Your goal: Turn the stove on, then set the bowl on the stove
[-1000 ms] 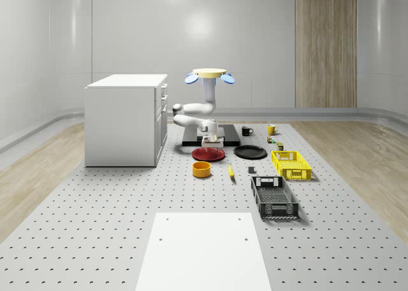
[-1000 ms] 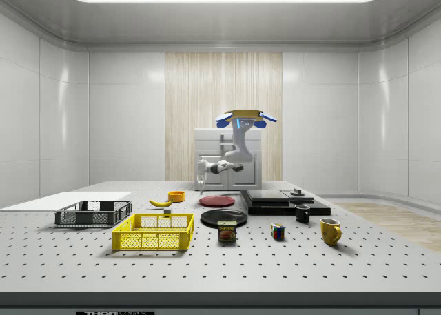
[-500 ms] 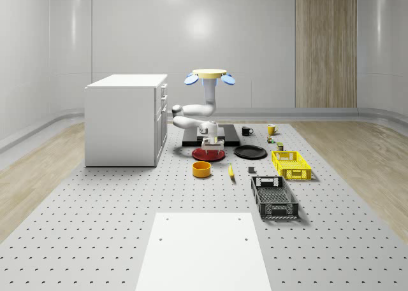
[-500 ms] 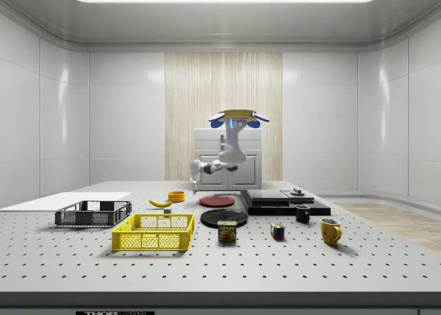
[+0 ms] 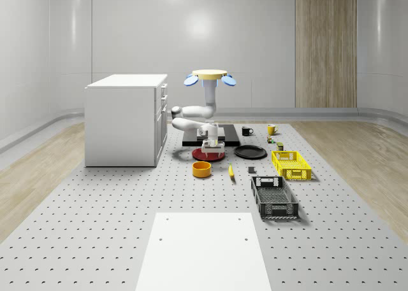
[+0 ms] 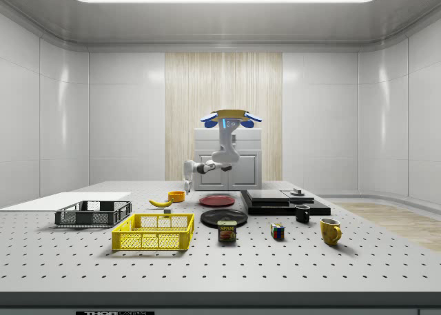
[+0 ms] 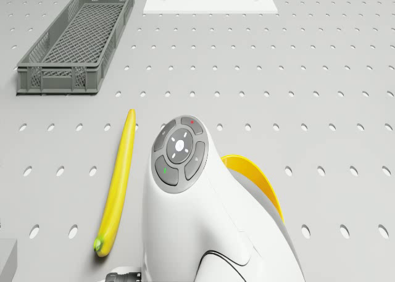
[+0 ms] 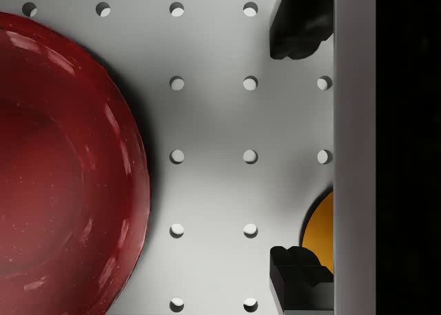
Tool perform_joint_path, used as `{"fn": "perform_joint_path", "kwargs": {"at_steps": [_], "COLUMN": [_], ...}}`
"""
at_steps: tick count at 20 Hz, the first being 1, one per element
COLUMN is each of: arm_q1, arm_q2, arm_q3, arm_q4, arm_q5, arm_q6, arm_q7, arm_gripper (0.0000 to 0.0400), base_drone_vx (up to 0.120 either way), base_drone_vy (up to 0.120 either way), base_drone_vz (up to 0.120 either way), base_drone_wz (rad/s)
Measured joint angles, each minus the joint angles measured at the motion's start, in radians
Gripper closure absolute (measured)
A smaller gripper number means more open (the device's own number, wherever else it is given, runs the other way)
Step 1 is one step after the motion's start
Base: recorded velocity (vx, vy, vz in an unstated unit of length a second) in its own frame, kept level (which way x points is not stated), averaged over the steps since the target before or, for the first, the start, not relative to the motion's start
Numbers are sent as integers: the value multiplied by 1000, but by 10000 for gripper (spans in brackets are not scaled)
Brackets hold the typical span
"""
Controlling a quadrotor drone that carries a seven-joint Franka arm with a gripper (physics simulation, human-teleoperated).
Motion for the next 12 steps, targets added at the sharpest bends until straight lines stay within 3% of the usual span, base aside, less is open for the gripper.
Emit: {"fn": "perform_joint_path", "kwargs": {"at_steps": [12], "arm_q1": [-1], "arm_q2": [-3], "arm_q3": [0], "arm_q4": [0], "arm_q5": [1], "arm_q6": [3], "arm_q7": [1], "arm_gripper": [0], "base_drone_vx": [120], "base_drone_vy": [0], "base_drone_vz": [0], "base_drone_wz": [0]}}
